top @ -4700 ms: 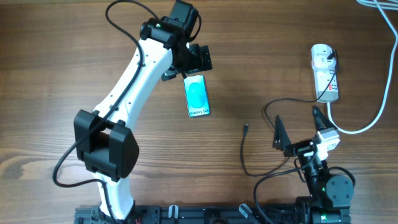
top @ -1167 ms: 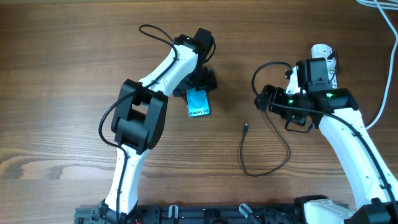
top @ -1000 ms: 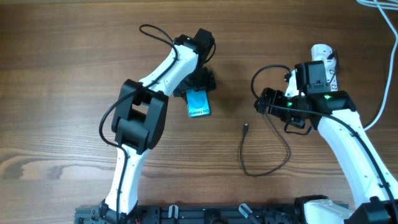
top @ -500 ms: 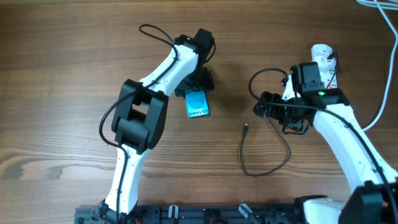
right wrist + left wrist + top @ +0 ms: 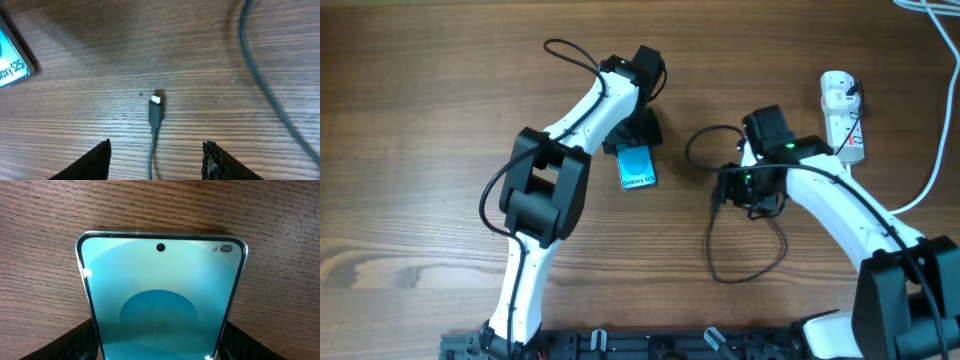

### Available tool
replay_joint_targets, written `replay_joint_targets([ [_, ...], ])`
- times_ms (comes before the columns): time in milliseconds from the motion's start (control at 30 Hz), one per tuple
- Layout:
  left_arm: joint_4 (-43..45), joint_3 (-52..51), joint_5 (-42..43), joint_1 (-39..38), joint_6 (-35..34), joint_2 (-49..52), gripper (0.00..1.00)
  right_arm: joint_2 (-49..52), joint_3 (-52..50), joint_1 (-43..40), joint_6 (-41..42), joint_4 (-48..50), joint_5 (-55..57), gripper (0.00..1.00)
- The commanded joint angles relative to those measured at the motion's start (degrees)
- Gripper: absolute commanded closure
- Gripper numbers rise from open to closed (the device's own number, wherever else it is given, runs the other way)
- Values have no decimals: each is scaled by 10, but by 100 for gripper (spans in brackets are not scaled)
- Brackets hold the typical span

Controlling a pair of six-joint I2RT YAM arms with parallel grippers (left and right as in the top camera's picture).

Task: Plug charger to phone and switch on socket
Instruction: 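Move the right gripper over the black USB-C cable plug, then lower the right gripper and grasp the USB-C plug near its tip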

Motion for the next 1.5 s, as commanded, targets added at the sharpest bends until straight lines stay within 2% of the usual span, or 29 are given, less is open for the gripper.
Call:
replay_joint_targets([
  [0, 0, -14, -1, 2, -2, 45, 26, 14, -3, 30, 72, 5, 65, 42],
  [67, 0, -14, -1, 2, -2, 45, 26, 19, -3, 40, 80, 6, 70, 42],
  [167, 0, -14, -1, 2, -2, 45, 26, 34, -3, 53, 89, 5, 70, 49],
  [367, 0, -14, -1, 2, -2, 45, 26, 73, -3, 72, 101, 8, 68, 52],
  [700, 0, -14, -2, 2, -2, 45, 26, 108, -4, 84, 102, 2, 61, 68],
  [1133, 0, -14, -2, 2, -2, 45, 25, 112, -4, 88, 115, -4, 62, 70],
  [1467, 0, -14, -2, 2, -2, 45, 25, 112, -4, 88, 115, 9, 66, 78],
])
